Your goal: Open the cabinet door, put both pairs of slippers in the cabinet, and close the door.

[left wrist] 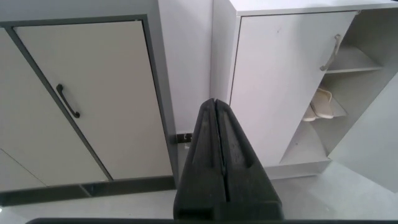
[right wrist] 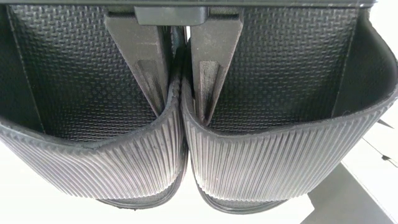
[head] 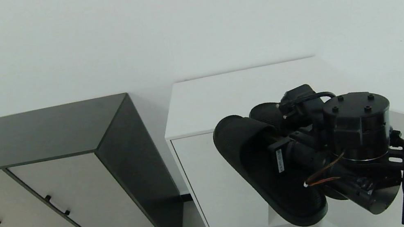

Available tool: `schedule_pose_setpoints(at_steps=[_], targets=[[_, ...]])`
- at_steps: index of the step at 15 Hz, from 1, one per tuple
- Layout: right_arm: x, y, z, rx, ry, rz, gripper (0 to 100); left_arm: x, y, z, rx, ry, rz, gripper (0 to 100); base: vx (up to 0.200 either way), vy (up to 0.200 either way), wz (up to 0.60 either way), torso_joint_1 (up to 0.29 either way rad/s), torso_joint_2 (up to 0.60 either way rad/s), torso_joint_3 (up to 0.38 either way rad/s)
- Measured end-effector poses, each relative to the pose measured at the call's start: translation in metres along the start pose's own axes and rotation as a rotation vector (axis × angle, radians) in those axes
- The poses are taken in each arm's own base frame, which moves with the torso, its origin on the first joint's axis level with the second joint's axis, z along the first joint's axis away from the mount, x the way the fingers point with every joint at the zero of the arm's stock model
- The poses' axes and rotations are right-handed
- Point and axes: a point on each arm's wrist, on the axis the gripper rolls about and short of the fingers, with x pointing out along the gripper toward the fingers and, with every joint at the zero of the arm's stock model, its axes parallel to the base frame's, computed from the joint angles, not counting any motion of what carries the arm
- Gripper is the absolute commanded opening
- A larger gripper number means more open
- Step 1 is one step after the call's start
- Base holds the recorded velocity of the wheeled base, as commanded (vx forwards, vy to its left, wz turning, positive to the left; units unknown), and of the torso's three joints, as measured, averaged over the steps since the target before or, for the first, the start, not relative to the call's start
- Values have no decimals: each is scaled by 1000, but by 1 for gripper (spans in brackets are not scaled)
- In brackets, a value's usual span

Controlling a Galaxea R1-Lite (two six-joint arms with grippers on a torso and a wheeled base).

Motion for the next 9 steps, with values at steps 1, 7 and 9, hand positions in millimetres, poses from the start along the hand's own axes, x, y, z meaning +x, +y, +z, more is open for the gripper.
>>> schedule_pose_setpoints(at_steps=[1,7,9], targets=[[0,0,0,1,0,-1,0,0,0,0,0,0,0,0,0,0,0,0,0,0],[1,0,-2,-3,6,0,0,0,0,0,1,0,-1,0,0,-133,0,3,1,2],[1,0,-3,-3,7,-3,0,0,0,0,1,0,0,0,0,-200,0,14,0,2]])
